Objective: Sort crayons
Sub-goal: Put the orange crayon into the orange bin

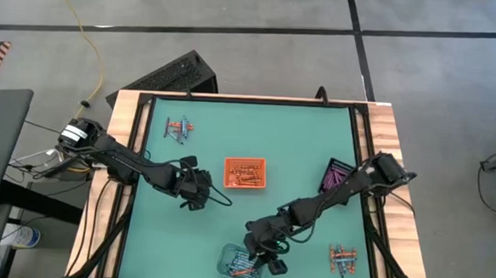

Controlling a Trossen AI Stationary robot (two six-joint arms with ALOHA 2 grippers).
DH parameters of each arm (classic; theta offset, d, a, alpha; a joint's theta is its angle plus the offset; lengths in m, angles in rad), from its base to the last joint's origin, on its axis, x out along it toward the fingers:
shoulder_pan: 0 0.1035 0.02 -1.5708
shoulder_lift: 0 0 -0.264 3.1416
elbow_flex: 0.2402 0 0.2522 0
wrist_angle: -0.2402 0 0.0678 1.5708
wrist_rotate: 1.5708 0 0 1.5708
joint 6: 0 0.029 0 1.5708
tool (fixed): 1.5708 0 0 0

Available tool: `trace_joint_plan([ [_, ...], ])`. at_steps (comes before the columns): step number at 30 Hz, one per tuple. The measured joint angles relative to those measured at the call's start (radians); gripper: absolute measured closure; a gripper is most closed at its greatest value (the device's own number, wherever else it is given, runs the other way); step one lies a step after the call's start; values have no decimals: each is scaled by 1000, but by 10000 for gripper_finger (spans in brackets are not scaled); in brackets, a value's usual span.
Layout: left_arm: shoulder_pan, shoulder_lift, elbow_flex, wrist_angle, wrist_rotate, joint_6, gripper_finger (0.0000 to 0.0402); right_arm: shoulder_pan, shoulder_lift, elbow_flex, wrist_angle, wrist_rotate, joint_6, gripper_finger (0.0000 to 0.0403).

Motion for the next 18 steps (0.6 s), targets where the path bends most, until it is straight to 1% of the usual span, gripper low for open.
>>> trace_joint_plan([
  [4, 0, 0, 0, 37, -5, 8, 284, -15, 59, 78, -43, -80, -28, 282],
  [8, 0, 0, 1, 61, 19, 38, 284, -21, 104, 137, -156, -87, -60, 282],
  [10, 0, 0, 1, 58, 41, 49, 284, -22, 117, 153, -175, -57, -63, 282],
  [16, -4, 0, 1, 57, 49, 58, 284, -12, 118, 168, -176, 107, -73, 282],
  [18, -9, 0, 1, 58, 54, 58, 284, -11, 118, 168, -169, 126, -37, 282],
])
